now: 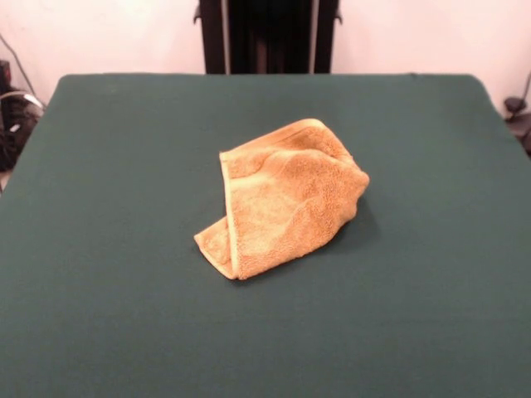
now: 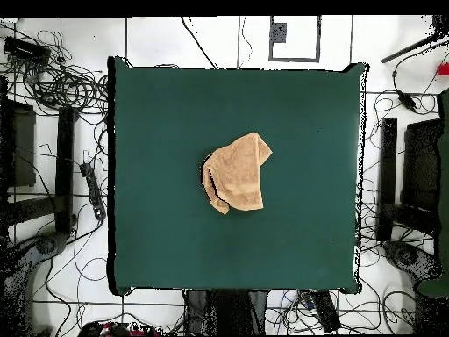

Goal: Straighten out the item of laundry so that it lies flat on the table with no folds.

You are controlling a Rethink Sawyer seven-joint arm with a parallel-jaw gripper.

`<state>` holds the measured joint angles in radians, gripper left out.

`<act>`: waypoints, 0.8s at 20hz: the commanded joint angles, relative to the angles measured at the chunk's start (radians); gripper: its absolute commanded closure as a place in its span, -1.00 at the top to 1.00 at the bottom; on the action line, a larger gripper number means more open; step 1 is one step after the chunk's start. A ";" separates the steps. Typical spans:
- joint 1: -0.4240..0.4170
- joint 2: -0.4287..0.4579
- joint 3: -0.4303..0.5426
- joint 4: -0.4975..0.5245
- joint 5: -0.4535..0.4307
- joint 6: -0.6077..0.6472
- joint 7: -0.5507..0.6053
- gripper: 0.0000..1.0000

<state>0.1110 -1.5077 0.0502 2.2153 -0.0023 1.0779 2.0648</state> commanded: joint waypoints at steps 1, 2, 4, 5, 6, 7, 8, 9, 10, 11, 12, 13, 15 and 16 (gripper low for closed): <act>-0.017 0.258 -0.018 0.193 -0.018 -0.315 0.188 1.00; -0.021 0.286 -0.018 0.204 -0.014 -0.347 0.183 1.00; -0.023 0.340 -0.021 0.218 -0.026 -0.414 0.193 1.00; -0.026 0.369 -0.022 0.223 -0.030 -0.443 0.192 1.00; -0.026 0.397 -0.025 0.226 -0.037 -0.473 0.193 1.00; -0.026 0.425 -0.028 0.229 -0.044 -0.503 0.194 1.00; -0.026 0.454 -0.034 0.230 -0.048 -0.535 0.193 1.00; -0.029 0.481 -0.035 0.233 -0.043 -0.557 0.187 1.00; -0.032 0.508 -0.036 0.236 -0.038 -0.579 0.180 1.00; -0.033 0.536 -0.039 0.237 -0.038 -0.598 0.178 1.00; -0.033 0.562 -0.043 0.236 -0.038 -0.625 0.178 1.00; -0.033 0.588 -0.046 0.235 -0.038 -0.653 0.179 1.00; -0.029 0.638 -0.056 0.227 -0.045 -0.702 0.183 1.00; -0.026 0.666 -0.063 0.222 -0.048 -0.725 0.183 1.00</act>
<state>0.0820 -1.0783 0.0035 2.3523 -0.0077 0.4930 2.0648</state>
